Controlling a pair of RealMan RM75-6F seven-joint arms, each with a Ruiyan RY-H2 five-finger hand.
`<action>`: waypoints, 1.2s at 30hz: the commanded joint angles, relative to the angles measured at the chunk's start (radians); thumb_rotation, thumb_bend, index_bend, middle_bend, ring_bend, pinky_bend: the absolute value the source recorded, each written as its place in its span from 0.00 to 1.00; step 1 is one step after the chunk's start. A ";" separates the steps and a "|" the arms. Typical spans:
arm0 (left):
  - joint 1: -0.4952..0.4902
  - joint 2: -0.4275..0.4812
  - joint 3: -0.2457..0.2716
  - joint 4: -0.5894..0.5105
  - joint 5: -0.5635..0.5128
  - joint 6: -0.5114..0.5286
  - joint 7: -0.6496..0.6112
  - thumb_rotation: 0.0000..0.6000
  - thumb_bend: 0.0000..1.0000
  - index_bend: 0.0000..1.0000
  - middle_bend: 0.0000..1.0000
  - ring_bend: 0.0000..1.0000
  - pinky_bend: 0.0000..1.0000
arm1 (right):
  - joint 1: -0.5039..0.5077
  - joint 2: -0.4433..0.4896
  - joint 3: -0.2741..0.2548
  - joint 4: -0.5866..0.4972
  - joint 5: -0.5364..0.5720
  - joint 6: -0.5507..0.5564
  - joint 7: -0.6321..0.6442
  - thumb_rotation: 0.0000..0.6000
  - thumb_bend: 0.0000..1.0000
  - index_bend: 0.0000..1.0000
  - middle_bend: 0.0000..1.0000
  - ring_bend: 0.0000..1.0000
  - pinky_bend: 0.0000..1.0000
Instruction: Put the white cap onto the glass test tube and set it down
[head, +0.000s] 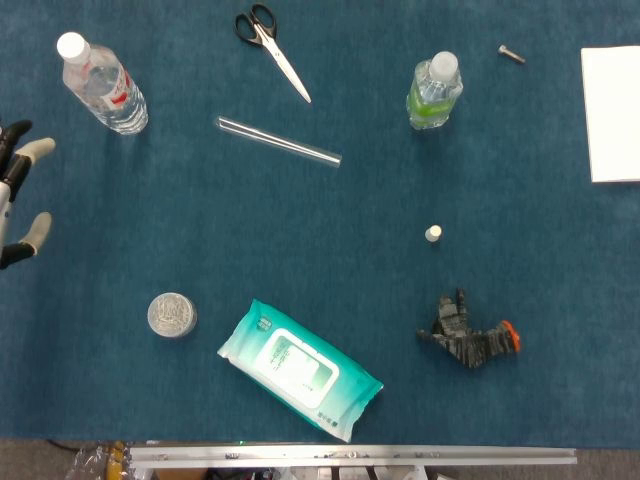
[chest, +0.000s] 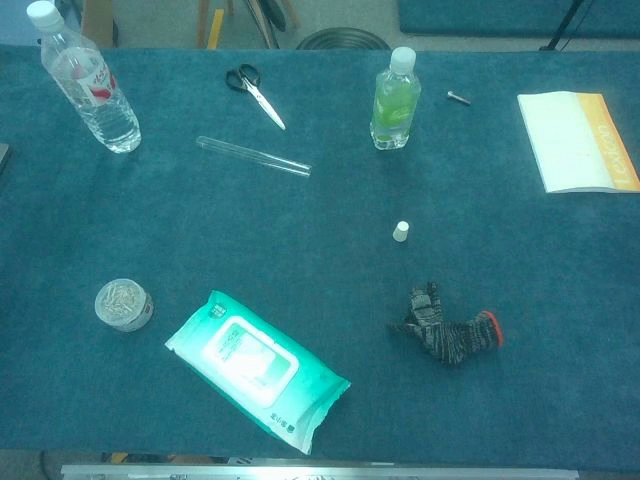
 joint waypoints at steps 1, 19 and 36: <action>-0.017 0.001 0.000 -0.008 0.004 -0.029 0.002 1.00 0.32 0.20 0.12 0.00 0.08 | 0.009 -0.005 0.007 -0.001 0.001 -0.007 0.004 1.00 0.51 0.41 0.40 0.31 0.45; -0.158 -0.096 -0.022 -0.077 -0.055 -0.222 0.155 1.00 0.32 0.21 0.11 0.00 0.08 | 0.111 -0.033 0.074 -0.072 0.001 -0.072 0.028 1.00 0.51 0.38 0.40 0.31 0.45; -0.270 -0.287 -0.040 -0.031 -0.234 -0.326 0.327 1.00 0.32 0.21 0.09 0.00 0.08 | 0.101 -0.027 0.057 -0.036 -0.002 -0.055 0.085 1.00 0.51 0.37 0.40 0.31 0.45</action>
